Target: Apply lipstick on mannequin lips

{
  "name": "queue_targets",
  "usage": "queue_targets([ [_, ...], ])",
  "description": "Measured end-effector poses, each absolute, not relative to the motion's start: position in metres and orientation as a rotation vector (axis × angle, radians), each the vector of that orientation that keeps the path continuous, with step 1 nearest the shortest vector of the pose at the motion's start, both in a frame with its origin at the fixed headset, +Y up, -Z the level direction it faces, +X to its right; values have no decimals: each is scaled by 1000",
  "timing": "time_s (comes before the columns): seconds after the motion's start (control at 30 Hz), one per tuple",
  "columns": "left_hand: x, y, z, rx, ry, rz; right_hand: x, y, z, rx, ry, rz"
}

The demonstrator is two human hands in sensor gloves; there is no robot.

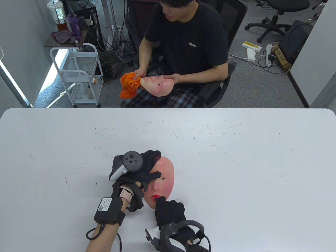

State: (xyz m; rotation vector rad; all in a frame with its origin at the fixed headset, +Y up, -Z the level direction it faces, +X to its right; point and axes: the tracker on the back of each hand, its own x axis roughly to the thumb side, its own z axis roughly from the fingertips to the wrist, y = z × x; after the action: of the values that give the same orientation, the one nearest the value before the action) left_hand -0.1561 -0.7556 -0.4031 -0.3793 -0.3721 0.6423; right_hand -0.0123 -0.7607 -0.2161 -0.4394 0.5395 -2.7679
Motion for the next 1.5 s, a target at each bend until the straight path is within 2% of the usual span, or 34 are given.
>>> queue_targets([
  [0.17,-156,-756,-403,-381,-373,644,-8,-760,-220,-488,482,-2868],
  [0.43,-156,-756,-403,-381,-371,644,5,-760,-225,-413,435,-2926],
  [0.67,-156,-756,-403,-379,-372,646,-1,-759,-222,-486,441,-2934],
  [1.5,-156,-757,-403,-382,-370,649,21,-760,-232,-403,312,-3072],
])
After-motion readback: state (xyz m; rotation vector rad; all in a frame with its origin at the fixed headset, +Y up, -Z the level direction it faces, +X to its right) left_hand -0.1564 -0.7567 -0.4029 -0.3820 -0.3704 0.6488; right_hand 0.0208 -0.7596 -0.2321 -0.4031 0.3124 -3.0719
